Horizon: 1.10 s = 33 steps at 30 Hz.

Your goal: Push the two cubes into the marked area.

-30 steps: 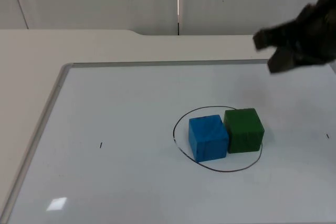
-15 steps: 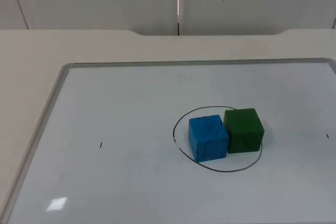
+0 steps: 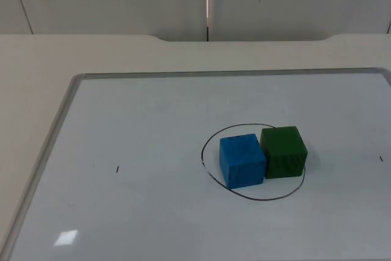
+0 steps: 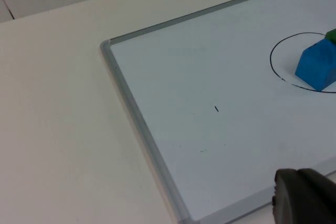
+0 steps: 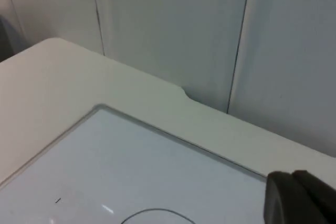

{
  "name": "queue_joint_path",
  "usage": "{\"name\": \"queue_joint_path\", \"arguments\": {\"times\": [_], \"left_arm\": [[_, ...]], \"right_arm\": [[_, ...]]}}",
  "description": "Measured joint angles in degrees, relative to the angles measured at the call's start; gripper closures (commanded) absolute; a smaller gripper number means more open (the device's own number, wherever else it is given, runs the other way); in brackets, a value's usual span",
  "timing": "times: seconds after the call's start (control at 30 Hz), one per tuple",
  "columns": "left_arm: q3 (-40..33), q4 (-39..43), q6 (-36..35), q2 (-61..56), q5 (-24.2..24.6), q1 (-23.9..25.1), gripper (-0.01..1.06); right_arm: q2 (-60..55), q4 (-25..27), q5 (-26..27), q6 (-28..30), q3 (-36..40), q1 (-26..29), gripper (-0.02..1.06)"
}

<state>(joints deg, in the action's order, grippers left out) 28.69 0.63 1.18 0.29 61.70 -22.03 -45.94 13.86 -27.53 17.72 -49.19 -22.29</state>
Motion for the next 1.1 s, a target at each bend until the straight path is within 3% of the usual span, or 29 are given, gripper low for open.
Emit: {"name": "queue_joint_path", "arguments": {"times": [0.33, 0.4, 0.47, 0.5, 0.6, 0.67, 0.83, 1.1], "left_arm": [[0.0, 0.0, 0.0, 0.0, 0.0, 0.0, 1.05], [0.0, 0.0, 0.0, 0.0, 0.0, 0.0, 0.95], [0.0, 0.0, 0.0, 0.0, 0.0, 0.0, 0.77], [0.0, 0.0, 0.0, 0.0, 0.0, 0.0, 0.77], [0.0, 0.0, 0.0, 0.0, 0.0, 0.0, 0.42], [0.0, 0.0, 0.0, 0.0, 0.0, 0.0, 0.25], [0.0, 0.0, 0.0, 0.0, 0.0, 0.0, 0.1], [0.0, 0.0, 0.0, 0.0, 0.0, 0.0, 0.1]], "right_arm": [[11.3, -0.1, -1.1, 0.0, 11.6, 0.0, 1.04], [13.6, -0.1, -2.1, 0.0, 13.4, 0.0, 1.04], [14.9, -0.1, -3.0, 0.0, 14.2, 0.0, 1.04], [16.1, -0.1, -3.7, 0.0, 14.8, 0.0, 1.04], [19.6, -0.1, -6.8, -0.1, 16.3, 0.0, 1.04], [20.7, -0.1, -7.7, -0.1, 16.7, 0.0, 1.04], [25.5, 0.0, -12.9, -1.3, 17.4, 0.0, 1.04], [32.6, -0.2, -20.6, -1.9, 17.6, 0.0, 1.04]]}}
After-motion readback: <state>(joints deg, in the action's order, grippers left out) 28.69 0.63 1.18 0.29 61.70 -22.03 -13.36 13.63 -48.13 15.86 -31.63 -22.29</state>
